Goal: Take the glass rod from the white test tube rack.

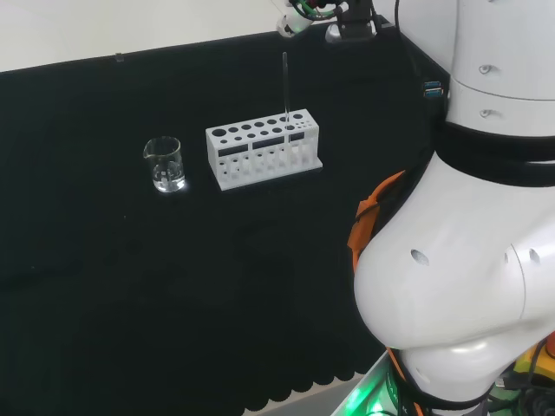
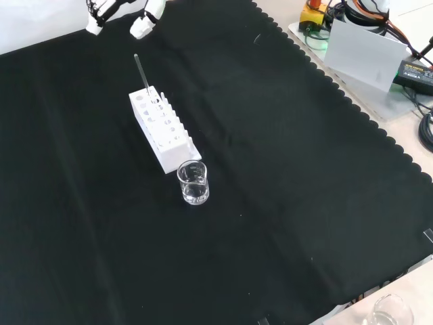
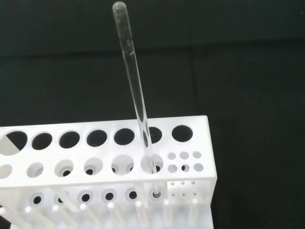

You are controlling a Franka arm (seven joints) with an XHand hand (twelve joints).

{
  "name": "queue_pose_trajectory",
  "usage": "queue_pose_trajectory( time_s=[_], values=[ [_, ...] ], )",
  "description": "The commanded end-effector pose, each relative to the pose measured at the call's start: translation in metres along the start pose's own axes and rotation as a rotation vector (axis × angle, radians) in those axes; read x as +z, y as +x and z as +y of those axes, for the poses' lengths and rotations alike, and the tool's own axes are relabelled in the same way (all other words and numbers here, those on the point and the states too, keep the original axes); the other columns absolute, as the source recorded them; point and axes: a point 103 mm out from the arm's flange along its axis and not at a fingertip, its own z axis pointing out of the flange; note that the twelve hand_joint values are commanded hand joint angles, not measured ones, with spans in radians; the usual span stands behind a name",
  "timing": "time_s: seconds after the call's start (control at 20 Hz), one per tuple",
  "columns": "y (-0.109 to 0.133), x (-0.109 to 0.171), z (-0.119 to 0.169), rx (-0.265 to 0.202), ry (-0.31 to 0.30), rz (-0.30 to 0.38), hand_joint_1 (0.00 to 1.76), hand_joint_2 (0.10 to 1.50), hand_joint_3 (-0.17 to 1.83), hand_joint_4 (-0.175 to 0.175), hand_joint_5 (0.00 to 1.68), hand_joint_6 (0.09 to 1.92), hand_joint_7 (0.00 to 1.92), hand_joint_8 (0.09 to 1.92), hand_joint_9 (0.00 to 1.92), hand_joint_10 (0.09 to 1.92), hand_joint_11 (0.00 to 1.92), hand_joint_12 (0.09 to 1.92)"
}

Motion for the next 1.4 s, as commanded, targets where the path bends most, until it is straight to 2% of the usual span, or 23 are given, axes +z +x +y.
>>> queue_pose_trajectory(
  time_s=[0.05,0.5,0.9,1.15,1.4],
  values=[
    [0.003,0.011,0.008,-0.004,0.011,0.002,0.45,1.02,0.41,-0.050,0.39,0.10,0.13,0.70,0.11,0.85,0.00,1.22],
    [0.005,0.023,0.006,0.011,0.048,-0.001,0.44,1.02,0.42,-0.049,0.41,0.12,0.18,0.70,0.22,0.82,0.00,1.26],
    [0.010,0.035,0.005,0.003,0.077,-0.001,0.44,1.03,0.42,-0.042,0.45,0.19,0.25,0.70,0.31,0.78,0.00,1.27],
    [0.014,0.042,0.004,-0.006,0.101,-0.016,0.44,1.02,0.43,-0.034,0.37,0.55,0.35,0.69,0.53,0.69,0.00,1.35],
    [0.016,0.046,0.004,-0.017,0.113,-0.021,0.44,1.02,0.44,-0.034,0.33,0.69,0.38,0.71,0.76,0.66,0.10,1.41]
  ],
)
